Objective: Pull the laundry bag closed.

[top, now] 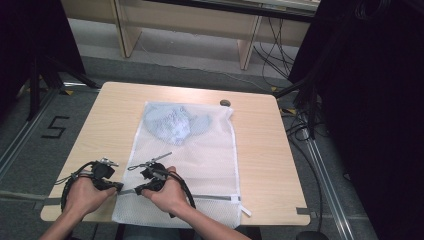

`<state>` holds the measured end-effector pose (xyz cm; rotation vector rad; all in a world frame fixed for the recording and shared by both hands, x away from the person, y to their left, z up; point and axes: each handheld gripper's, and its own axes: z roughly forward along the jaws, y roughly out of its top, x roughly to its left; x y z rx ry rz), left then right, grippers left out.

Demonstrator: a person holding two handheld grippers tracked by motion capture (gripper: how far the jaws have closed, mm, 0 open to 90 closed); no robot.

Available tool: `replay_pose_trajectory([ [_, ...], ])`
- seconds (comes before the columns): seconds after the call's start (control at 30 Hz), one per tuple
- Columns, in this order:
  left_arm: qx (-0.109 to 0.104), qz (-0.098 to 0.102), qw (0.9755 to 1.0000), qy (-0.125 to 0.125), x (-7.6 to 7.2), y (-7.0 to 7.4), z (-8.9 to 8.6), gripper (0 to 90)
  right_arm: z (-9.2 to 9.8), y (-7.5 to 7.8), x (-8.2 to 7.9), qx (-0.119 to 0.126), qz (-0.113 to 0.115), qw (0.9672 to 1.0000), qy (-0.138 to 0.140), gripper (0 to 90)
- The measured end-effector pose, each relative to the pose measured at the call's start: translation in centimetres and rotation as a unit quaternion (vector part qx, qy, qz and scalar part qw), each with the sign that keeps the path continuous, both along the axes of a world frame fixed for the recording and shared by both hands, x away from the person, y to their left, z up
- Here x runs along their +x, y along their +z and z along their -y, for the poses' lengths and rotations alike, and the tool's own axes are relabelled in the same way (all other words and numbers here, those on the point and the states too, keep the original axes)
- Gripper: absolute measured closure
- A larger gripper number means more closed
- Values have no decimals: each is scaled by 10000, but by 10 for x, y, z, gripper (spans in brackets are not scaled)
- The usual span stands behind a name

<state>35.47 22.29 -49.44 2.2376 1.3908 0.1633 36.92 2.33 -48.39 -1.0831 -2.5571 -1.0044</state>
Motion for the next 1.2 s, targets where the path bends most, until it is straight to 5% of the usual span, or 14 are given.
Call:
replay_pose_trajectory([
  [0.2, -70, -9, 9998, 172, -2, 0, 2, 900, 0, 2, -1, -39, 33, 10000, -9, 870],
  [0.47, 25, 69, 10000, 13, -1, 0, 1, 900, 3, 4, -3, -77, 2, 10000, -51, 870],
  [0.53, 46, -76, 10000, 1, -1, 1, 0, 900, 2, 4, -3, -60, 40, 10000, -44, 870],
  [0.63, -28, 41, 10000, 59, -1, -1, 1, 900, 4, 3, -2, -62, 49, 10000, -24, 870],
  [0.7, -29, 42, 10000, 57, -1, -1, 1, 900, 4, 5, -4, -158, -161, 9996, -188, 870],
  [0.8, 17, -41, 10000, 29, -1, 1, 1, 900, 6, 4, -2, -67, 28, 10000, -61, 870],
  [1.2, 54, -34, 10000, -21, -1, 1, 1, 900, 10, 6, -2, -82, -50, 9999, -136, 870],
])
